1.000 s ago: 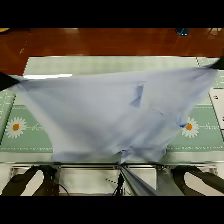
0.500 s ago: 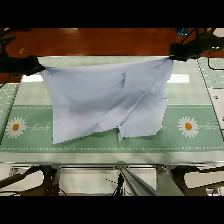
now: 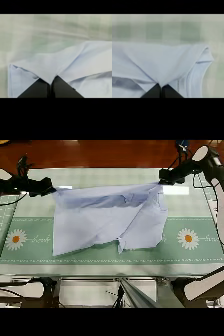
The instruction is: Fold the shirts.
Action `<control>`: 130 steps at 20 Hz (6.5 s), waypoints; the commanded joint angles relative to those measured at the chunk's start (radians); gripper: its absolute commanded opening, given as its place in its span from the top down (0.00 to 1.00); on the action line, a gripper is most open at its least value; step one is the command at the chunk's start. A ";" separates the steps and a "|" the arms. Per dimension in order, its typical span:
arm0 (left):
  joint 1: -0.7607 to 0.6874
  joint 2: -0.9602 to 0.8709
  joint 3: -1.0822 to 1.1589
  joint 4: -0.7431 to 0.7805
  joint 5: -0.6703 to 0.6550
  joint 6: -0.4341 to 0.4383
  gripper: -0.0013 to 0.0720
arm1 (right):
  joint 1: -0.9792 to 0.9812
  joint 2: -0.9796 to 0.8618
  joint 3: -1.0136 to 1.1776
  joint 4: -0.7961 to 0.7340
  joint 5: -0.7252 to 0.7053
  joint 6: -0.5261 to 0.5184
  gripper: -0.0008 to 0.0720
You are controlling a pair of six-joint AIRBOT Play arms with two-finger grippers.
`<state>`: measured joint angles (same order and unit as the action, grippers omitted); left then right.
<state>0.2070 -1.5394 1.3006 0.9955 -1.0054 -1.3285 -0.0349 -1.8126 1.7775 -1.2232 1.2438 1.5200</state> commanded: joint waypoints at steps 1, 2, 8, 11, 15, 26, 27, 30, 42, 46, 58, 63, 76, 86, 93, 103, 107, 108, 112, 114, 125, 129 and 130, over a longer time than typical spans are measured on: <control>0.000 -0.020 0.000 0.074 -0.153 -0.003 0.95 | 0.006 -0.012 0.001 -0.022 0.139 0.026 0.95; 0.000 -0.025 0.000 0.076 -0.188 -0.004 0.95 | 0.006 -0.012 0.001 -0.028 0.163 0.034 0.95; 0.017 -0.024 0.047 0.089 -0.380 -0.003 0.24 | -0.001 0.005 0.001 -0.070 0.325 -0.040 0.61; 0.082 0.004 0.068 0.108 -0.538 -0.004 0.24 | -0.006 0.049 0.001 -0.337 0.578 -0.112 0.62; 0.183 0.121 -0.099 0.133 -0.606 -0.008 0.24 | -0.077 0.153 -0.058 -0.362 0.590 -0.087 0.42; 0.259 0.241 -0.613 0.140 -0.427 0.019 0.05 | -0.163 0.318 -0.506 0.060 0.193 -0.187 0.31; 0.257 0.241 -0.623 0.129 -0.407 0.019 0.06 | -0.163 0.319 -0.518 0.064 0.190 -0.195 0.31; 0.198 0.235 -0.658 0.119 -0.345 0.014 0.06 | -0.163 0.319 -0.531 0.066 0.187 -0.197 0.31; 0.084 0.258 -0.677 0.079 -0.279 0.060 0.95 | -0.332 0.484 -0.672 -0.060 0.203 -0.188 0.31; 0.086 0.288 -0.677 0.078 -0.285 0.090 0.95 | -0.337 0.512 -0.883 0.034 0.128 -0.237 0.31; 0.086 0.296 -0.677 0.077 -0.316 0.113 0.95 | -0.046 0.512 -1.099 0.271 -0.188 -0.171 0.34; 0.086 0.297 -0.642 0.077 -0.341 0.131 0.95 | 0.003 0.515 -1.081 0.278 -0.138 -0.166 0.95; 0.046 0.282 -0.211 -0.222 -0.103 0.111 0.95 | -0.031 0.477 -0.571 0.276 -0.476 -0.143 0.95; 0.041 0.041 -0.211 -0.347 0.113 0.086 0.94 | -0.031 0.259 -0.568 0.328 -0.689 -0.135 0.95; 0.051 -0.014 -0.203 -0.353 0.067 0.099 0.23 | -0.079 0.269 -0.551 0.251 -0.646 -0.208 0.36; 0.038 -0.011 -0.066 -0.356 -0.211 0.229 0.17 | -0.313 0.175 -0.489 0.277 -0.286 -0.130 0.15; 0.023 -0.011 -0.065 -0.369 -0.211 0.229 0.17 | -0.251 0.090 -0.489 0.453 -0.321 -0.191 0.15; 0.016 -0.011 -0.065 -0.369 -0.211 0.229 0.17 | -0.222 0.072 -0.489 0.460 -0.334 -0.190 0.15; -0.018 -0.011 -0.065 -0.376 -0.211 0.230 0.17 | -0.095 0.018 -0.489 0.473 -0.390 -0.190 0.35; -0.027 -0.011 -0.063 -0.403 -0.212 0.244 0.17 | -0.056 0.025 -0.488 0.483 -0.406 -0.194 0.81; -0.175 -0.027 0.002 -0.581 -0.211 0.244 0.84 | -0.029 0.549 -0.489 0.246 -0.056 -0.165 0.95; -0.307 -0.055 -0.011 -0.576 -0.212 0.243 0.87 | -0.004 0.743 -0.488 0.171 -0.003 -0.064 0.95; -0.342 -0.055 -0.019 -0.576 -0.211 0.244 0.88 | 0.009 0.781 -0.488 0.134 0.007 -0.038 0.95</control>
<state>-0.0475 -1.5837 1.2926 0.4244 -1.2167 -1.0847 -0.0486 -1.1576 1.2881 -0.9997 1.1995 1.3987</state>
